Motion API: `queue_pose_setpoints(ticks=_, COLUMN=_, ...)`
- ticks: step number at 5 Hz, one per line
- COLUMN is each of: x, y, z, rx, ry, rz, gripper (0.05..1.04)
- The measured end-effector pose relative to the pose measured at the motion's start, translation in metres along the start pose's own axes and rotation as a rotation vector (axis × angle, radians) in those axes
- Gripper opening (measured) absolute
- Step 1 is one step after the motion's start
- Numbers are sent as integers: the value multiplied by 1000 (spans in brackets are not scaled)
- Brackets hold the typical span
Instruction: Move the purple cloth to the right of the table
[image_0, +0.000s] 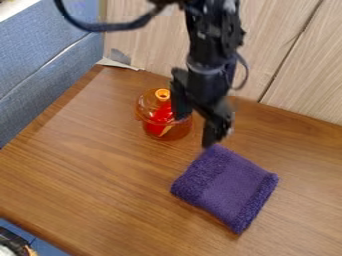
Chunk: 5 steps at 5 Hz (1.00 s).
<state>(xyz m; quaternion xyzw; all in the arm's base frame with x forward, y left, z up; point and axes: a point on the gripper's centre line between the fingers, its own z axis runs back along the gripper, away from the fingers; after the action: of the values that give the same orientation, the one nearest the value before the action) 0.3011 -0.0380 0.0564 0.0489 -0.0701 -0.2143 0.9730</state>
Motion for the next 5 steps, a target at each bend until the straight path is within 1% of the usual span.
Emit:
queue_pose_setpoints(ticks=2, x=-13, y=-37, z=-21, rx=-7, ry=19, rz=-126, gripper=999)
queue_pose_setpoints(ticks=3, x=-9, y=-47, z=-34, rx=-46, ry=6, rz=-160, gripper=999)
queue_pose_setpoints(ticks=4, x=1, y=-58, z=-41, rx=-64, ry=-14, rz=-212, gripper=999)
queue_pose_setpoints(ticks=5, x=1, y=-60, z=-51, rx=-68, ry=-2, rz=-225, gripper=999)
